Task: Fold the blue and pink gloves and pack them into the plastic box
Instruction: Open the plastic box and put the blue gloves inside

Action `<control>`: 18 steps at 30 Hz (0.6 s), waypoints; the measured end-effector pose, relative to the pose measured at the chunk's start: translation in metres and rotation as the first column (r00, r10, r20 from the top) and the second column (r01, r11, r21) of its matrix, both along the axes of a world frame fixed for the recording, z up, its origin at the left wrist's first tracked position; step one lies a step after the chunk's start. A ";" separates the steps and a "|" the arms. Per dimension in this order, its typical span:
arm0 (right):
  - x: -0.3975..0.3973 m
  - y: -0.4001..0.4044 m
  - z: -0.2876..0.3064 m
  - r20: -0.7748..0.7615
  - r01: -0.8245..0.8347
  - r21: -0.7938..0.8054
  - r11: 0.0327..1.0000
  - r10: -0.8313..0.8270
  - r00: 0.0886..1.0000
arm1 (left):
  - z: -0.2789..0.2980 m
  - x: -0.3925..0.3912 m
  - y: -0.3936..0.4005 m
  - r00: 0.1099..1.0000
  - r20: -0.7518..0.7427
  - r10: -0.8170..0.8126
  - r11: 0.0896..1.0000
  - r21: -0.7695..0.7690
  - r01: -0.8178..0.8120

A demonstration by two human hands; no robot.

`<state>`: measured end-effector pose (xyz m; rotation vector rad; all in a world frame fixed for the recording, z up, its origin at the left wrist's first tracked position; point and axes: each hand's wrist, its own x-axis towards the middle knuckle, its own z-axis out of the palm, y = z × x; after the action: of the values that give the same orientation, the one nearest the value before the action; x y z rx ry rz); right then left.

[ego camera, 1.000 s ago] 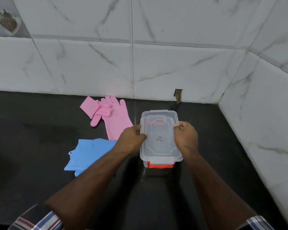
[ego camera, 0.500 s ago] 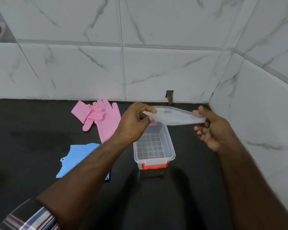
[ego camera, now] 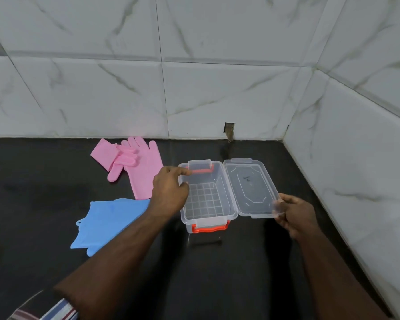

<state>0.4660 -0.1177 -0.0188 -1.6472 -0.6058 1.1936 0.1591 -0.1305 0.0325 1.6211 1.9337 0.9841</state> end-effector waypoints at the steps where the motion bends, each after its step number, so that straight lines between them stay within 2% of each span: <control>1: 0.001 0.000 -0.004 0.027 -0.002 -0.009 1.000 0.002 1.000 | -0.001 -0.001 -0.002 1.000 0.020 0.008 1.000 -0.017 -0.008; 7: -0.001 -0.002 -0.016 0.225 -0.027 -0.025 0.999 0.032 0.974 | -0.006 -0.004 -0.004 0.988 0.155 0.005 0.995 -0.103 0.011; 11: -0.002 -0.003 -0.017 0.503 -0.036 -0.036 0.999 0.049 0.863 | -0.008 -0.003 -0.003 0.986 0.164 -0.027 0.994 -0.096 0.043; 15: -0.008 -0.009 -0.002 0.603 -0.065 -0.051 0.997 0.083 0.794 | -0.006 -0.004 -0.004 0.979 0.185 -0.083 0.994 -0.057 0.095; 18: -0.021 -0.012 0.018 0.657 -0.066 0.018 0.998 0.038 0.753 | -0.001 -0.018 -0.003 0.983 0.164 -0.088 0.996 0.000 0.090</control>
<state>0.4452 -0.1295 -0.0005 -2.0256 -1.1111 0.5920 0.1413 -0.1338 0.0315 1.5567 1.7395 1.0384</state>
